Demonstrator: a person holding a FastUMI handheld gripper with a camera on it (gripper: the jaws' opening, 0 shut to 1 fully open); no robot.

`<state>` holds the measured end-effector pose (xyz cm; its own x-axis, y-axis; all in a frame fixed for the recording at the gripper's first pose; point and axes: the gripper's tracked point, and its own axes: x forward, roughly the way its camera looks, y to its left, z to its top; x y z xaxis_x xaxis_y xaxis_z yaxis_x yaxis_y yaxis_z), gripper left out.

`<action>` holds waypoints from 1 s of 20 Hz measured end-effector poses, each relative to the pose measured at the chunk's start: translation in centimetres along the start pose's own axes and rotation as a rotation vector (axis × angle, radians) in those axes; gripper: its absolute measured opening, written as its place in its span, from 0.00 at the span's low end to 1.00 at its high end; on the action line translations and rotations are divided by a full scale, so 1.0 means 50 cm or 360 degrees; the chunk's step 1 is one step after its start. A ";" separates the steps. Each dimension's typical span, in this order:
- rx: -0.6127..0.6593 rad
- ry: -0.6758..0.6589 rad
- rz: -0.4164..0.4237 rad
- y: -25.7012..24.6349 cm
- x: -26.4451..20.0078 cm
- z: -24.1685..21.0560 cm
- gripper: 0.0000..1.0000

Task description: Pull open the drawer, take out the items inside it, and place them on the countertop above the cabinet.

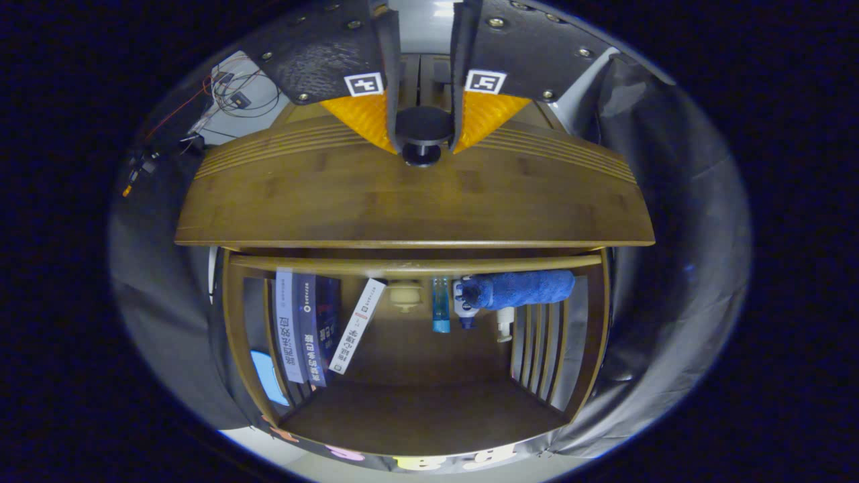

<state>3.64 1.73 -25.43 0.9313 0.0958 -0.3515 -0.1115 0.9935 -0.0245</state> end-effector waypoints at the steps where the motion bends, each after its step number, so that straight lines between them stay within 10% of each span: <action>1: -0.0006 0.0011 0.0001 0.000 -0.013 -0.004 0.30; 20: -0.0042 0.0135 0.0021 0.014 -0.237 -0.098 0.30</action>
<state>-9.18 0.97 -25.88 0.8970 0.1021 -0.4300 -0.1336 0.9901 -0.0436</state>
